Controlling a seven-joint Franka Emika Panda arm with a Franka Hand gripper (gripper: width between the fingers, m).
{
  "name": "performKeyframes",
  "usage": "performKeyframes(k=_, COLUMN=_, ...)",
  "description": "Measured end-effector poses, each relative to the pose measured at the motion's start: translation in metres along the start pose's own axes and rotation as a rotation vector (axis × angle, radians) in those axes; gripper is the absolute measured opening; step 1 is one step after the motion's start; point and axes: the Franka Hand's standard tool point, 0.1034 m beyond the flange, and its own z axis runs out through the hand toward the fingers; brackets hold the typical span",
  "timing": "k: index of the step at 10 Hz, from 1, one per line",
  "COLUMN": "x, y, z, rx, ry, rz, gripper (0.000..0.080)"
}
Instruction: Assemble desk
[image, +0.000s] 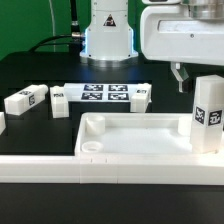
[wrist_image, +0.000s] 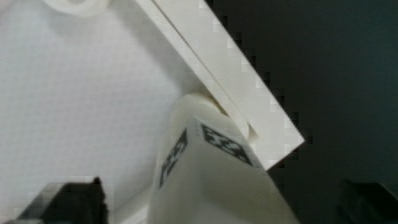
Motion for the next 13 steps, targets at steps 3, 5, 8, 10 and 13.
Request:
performKeyframes(k=3, x=-0.0001, y=0.0, z=0.0001, rx=-0.012, ry=0.005, rz=-0.32, gripper=0.0648)
performKeyframes(k=5, x=0.0014, y=-0.0004, z=-0.0005, rx=-0.012, ry=0.011, rz=-0.506, gripper=0.0648)
performKeyframes(k=8, x=0.0045, y=-0.0026, z=-0.0051, rx=-0.042, ry=0.018, rz=-0.773, gripper=0.0648)
performKeyframes(k=10, x=0.0054, y=-0.0019, z=-0.0054, rx=-0.047, ry=0.018, rz=-0.871, gripper=0.0648)
performKeyframes(k=13, x=0.0056, y=-0.0014, z=-0.0052, rx=-0.047, ry=0.017, rz=-0.891, gripper=0.0341)
